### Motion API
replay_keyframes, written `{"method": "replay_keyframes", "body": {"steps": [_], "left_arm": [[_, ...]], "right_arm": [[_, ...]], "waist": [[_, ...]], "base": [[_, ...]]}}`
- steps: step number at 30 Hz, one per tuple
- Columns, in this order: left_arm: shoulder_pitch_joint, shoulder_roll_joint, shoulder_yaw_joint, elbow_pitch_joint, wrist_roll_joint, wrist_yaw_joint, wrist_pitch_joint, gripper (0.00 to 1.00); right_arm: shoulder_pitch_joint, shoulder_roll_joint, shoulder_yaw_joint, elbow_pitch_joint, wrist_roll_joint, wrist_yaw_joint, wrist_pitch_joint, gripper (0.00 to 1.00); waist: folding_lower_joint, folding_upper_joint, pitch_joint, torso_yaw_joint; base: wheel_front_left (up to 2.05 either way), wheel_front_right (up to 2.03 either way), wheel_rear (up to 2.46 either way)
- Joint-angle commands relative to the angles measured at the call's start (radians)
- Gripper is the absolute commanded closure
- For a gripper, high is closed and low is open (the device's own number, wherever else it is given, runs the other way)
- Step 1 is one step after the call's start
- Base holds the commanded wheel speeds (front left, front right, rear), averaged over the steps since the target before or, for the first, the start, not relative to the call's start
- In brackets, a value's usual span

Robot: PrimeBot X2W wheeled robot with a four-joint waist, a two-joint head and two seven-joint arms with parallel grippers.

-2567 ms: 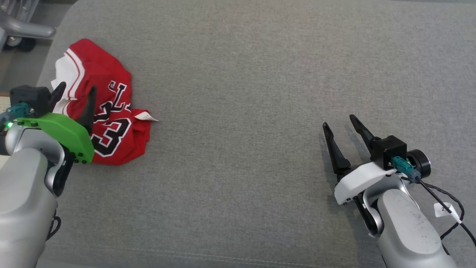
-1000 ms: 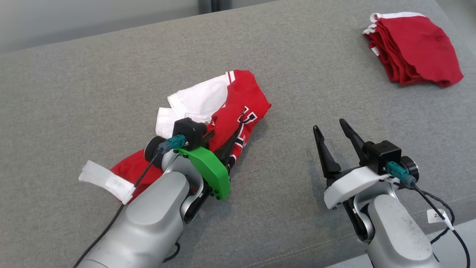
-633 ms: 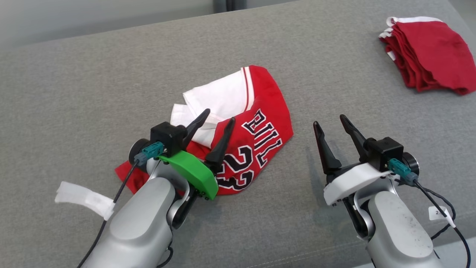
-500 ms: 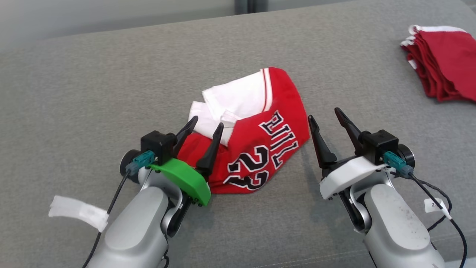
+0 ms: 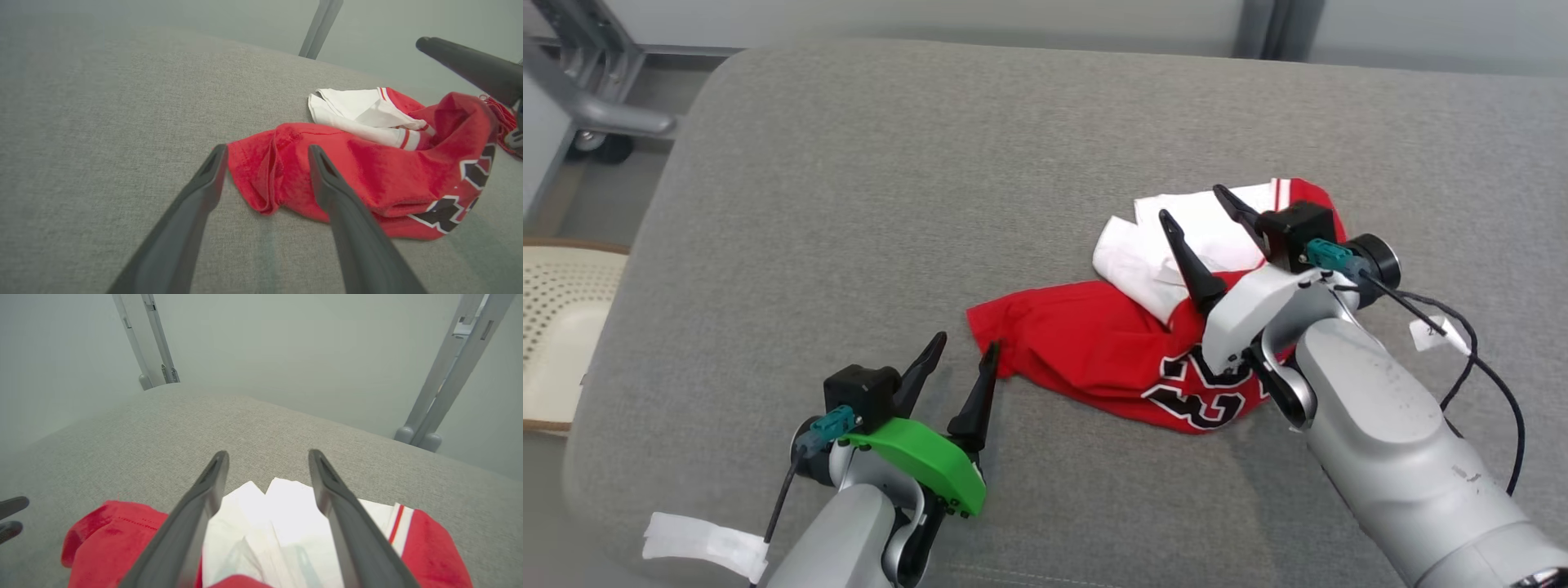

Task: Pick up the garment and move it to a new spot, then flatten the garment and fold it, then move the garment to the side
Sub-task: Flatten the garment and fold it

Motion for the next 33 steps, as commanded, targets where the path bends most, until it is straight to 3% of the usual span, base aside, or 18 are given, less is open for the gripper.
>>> {"method": "replay_keyframes", "body": {"steps": [1, 6, 15, 16, 18, 19, 26, 33], "left_arm": [[0.012, -0.006, 0.003, -0.004, 0.001, -0.002, 0.0, 0.0], [0.011, -0.016, -0.004, -0.01, -0.009, -0.002, 0.0, 0.0], [0.016, -0.022, 0.0, -0.01, -0.004, -0.002, 0.0, 0.0], [0.014, -0.022, -0.002, -0.012, -0.003, -0.002, 0.0, 0.0], [0.01, -0.024, -0.002, -0.015, -0.003, -0.002, 0.0, 0.0], [0.009, -0.025, -0.004, -0.017, -0.003, -0.002, 0.0, 0.0], [0.012, -0.029, 0.0, -0.032, 0.004, -0.002, 0.0, 0.0], [0.002, -0.037, -0.037, -0.041, -0.001, -0.002, 0.0, 0.0]], "right_arm": [[-0.022, -0.013, 0.02, 0.031, 0.016, -0.001, 0.015, 0.0], [-0.076, -0.034, 0.094, 0.178, 0.073, -0.001, 0.106, 0.0], [-0.088, -0.044, 0.134, 0.329, 0.109, -0.001, 0.129, 0.0], [-0.087, -0.036, 0.139, 0.335, 0.117, -0.001, 0.125, 0.1], [-0.09, -0.031, 0.153, 0.335, 0.124, -0.001, 0.103, 0.81], [-0.094, -0.032, 0.155, 0.334, 0.134, -0.002, 0.093, 1.0], [-0.185, -0.073, 0.139, 0.321, 0.138, -0.001, -0.007, 1.0], [-0.368, -0.163, 0.03, 0.352, 0.073, -0.002, -0.045, 1.0]], "waist": [[0.0, 0.0, -0.004, 0.083], [0.0, 0.0, 0.005, 0.11], [0.0, 0.0, 0.017, 0.091], [0.0, 0.0, 0.019, 0.088], [0.0, 0.0, 0.02, 0.083], [0.0, 0.0, 0.02, 0.081], [0.0, 0.0, 0.016, 0.079], [0.0, 0.0, 0.039, 0.124]], "base": [[0.0, 0.0, 0.0], [0.0, 0.0, 0.0], [0.0, 0.0, 0.0], [0.0, 0.0, 0.0], [0.0, 0.0, 0.0], [0.0, 0.0, 0.0], [0.0, 0.0, 0.0], [0.0, 0.0, 0.0]]}}
